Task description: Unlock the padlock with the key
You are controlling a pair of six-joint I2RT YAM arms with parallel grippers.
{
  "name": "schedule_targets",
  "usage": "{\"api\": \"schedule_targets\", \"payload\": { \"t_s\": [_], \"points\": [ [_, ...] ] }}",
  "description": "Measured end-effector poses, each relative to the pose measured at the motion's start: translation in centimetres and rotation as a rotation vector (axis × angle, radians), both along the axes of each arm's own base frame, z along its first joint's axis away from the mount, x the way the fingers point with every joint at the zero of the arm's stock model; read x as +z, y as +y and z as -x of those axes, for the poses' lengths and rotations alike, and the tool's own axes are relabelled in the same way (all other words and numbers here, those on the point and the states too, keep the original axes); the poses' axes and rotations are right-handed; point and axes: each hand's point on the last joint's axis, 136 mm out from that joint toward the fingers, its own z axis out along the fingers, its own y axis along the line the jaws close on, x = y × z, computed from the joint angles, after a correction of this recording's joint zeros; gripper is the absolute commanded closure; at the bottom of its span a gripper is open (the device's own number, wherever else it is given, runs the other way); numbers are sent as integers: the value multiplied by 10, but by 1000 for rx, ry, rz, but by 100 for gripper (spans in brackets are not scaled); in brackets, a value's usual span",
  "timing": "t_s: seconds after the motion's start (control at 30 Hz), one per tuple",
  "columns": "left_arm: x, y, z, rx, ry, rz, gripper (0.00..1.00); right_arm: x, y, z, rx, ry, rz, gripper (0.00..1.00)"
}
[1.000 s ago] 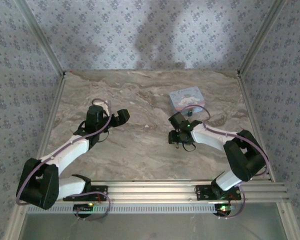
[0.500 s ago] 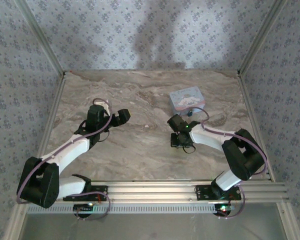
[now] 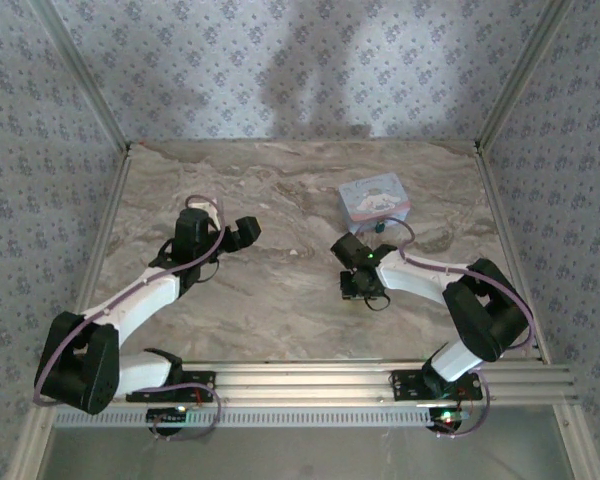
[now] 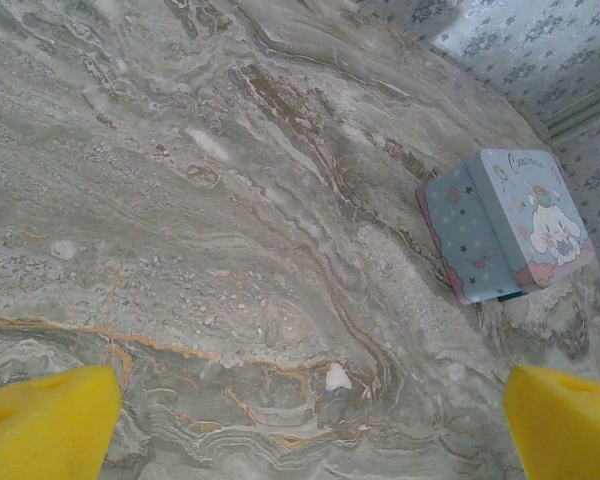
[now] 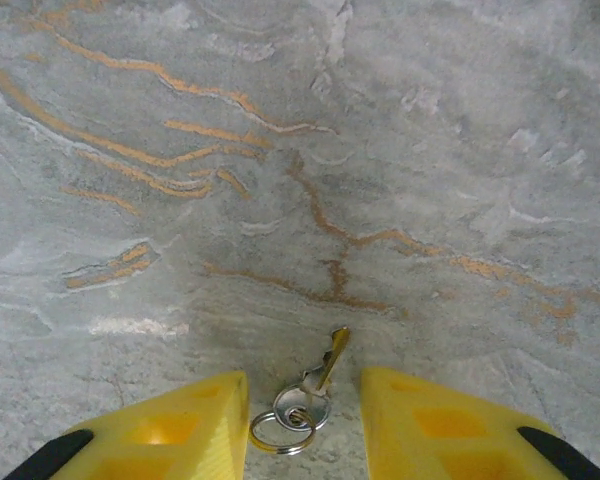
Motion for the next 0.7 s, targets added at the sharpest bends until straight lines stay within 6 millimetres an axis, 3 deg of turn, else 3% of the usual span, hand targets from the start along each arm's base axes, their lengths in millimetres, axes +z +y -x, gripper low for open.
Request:
{"api": "schedule_targets", "payload": {
  "t_s": [0.7],
  "points": [
    [0,-1,1,-4,1,0,2,-1,-5,8,-11,7,10,78]
  ]
}}
